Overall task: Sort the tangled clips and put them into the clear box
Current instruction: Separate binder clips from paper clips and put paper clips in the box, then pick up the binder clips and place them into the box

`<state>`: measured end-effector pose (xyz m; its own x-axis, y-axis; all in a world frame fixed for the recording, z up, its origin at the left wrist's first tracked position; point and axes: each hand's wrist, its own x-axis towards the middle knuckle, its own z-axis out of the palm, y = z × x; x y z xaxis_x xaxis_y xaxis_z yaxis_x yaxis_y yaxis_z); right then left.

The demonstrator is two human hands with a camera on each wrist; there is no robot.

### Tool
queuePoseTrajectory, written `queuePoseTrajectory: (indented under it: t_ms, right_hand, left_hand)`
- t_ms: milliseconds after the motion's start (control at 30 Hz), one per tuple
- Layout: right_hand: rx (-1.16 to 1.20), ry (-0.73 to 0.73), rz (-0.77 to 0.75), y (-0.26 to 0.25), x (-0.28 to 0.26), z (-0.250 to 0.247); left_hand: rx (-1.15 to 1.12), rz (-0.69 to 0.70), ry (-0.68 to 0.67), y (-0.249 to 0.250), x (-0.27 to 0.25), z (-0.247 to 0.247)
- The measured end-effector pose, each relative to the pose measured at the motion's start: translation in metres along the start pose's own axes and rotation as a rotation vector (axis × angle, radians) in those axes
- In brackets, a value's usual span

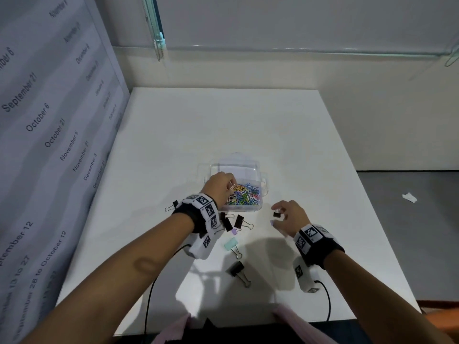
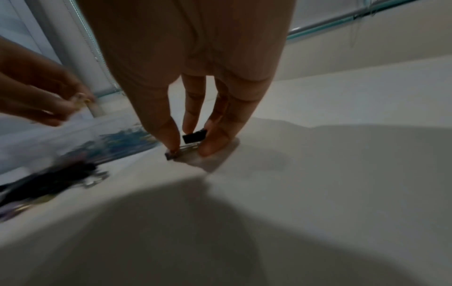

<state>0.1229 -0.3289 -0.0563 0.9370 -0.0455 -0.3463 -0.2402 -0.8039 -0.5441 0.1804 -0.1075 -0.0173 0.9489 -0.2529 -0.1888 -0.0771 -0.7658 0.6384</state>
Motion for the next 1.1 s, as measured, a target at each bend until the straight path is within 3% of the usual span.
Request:
queuePoseTrajectory:
  t_ms: [167, 367, 533, 600, 767, 1100]
  right_hand:
    - [0.035, -0.088, -0.103, -0.015, -0.015, 0.022]
    - [0.012, -0.178, -0.178, -0.038, -0.020, 0.034]
    - [-0.129, -0.290, -0.254, -0.053, -0.018, 0.045]
    - [-0.138, -0.292, -0.296, -0.056, -0.019, 0.051]
    - [-0.171, -0.295, -0.352, -0.060, -0.017, 0.055]
    - [-0.254, -0.369, -0.298, -0.065, -0.013, 0.043]
  left_hand:
    - [-0.148, -0.134, 0.018, -0.015, -0.003, 0.001]
    - [-0.216, -0.094, -0.005, -0.025, -0.016, -0.011]
    - [-0.138, -0.094, 0.170, -0.045, -0.031, -0.030]
    - [-0.034, -0.132, 0.171, -0.064, -0.036, -0.035]
    - [0.162, -0.269, 0.001, -0.100, -0.058, -0.031]
    - [0.438, -0.136, -0.335, -0.110, -0.107, 0.003]
